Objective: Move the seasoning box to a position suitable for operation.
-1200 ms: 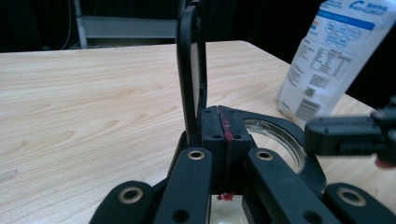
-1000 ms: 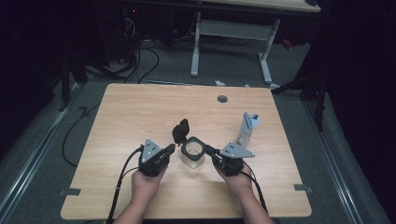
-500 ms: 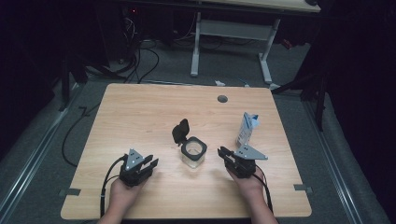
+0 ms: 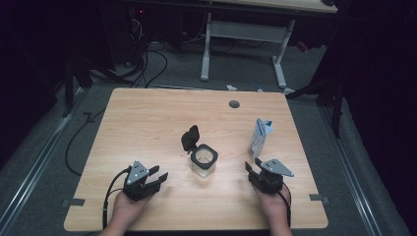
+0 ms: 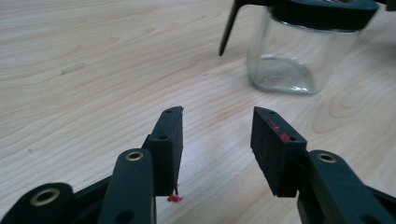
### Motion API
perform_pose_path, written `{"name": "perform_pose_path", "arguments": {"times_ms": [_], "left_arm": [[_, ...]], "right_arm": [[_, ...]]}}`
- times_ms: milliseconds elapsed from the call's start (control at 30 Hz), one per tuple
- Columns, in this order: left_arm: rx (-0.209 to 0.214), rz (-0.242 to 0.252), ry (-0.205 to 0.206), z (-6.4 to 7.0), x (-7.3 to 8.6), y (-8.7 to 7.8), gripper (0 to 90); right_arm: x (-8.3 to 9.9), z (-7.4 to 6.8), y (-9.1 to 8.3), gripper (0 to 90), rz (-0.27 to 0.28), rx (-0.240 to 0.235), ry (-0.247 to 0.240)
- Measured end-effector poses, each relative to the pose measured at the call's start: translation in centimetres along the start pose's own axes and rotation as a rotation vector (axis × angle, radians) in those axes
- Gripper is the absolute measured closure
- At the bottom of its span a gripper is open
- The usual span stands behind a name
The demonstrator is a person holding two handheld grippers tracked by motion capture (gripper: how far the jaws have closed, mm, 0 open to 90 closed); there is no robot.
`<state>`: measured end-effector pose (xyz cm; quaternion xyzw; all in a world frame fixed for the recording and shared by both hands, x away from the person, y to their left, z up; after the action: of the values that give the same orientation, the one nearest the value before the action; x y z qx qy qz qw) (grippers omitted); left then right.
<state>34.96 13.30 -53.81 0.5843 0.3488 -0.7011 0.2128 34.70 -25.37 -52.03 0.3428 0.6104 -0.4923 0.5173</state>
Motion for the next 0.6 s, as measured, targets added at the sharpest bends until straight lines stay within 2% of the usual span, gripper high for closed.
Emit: {"name": "perform_pose_path", "arguments": {"times_ms": [133, 200, 367, 500, 600], "left_arm": [[0.005, 0.009, 0.002, 0.3, 0.0, -0.3, 54.0], [0.003, 0.015, -0.001, 0.3, -0.1, -0.4, 53.9], [-0.011, 0.014, 0.007, 0.4, 0.0, -0.3, 53.6], [-0.011, 0.022, 0.013, 0.5, -0.1, -0.3, 53.7], [-0.009, 0.025, 0.025, 0.6, -0.1, -0.3, 53.7]], "right_arm": [[-0.7, 1.0, 0.8, 46.2, 0.002, 0.091, 0.003], [-1.1, 1.3, 1.6, 41.5, -0.012, 0.118, 0.004], [-2.3, 2.2, 3.5, 37.9, 0.003, 0.162, -0.011], [-2.9, 3.1, 4.5, 40.3, 0.002, 0.189, 0.019], [-3.0, 3.4, 4.6, 50.6, 0.0, 0.177, 0.036]]}}
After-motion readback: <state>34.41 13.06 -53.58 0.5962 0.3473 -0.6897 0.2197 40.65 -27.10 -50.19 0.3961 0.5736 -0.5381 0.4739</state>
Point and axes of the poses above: each handheld gripper's, and its own axes: y roughly forward along the jaws, x roughly out of its underside, z roughly to its right, the point moved 3 cm from there along y, roughly forward along the jaws, and after that the axes turned 15 degrees about z, right-handed, at the moved point
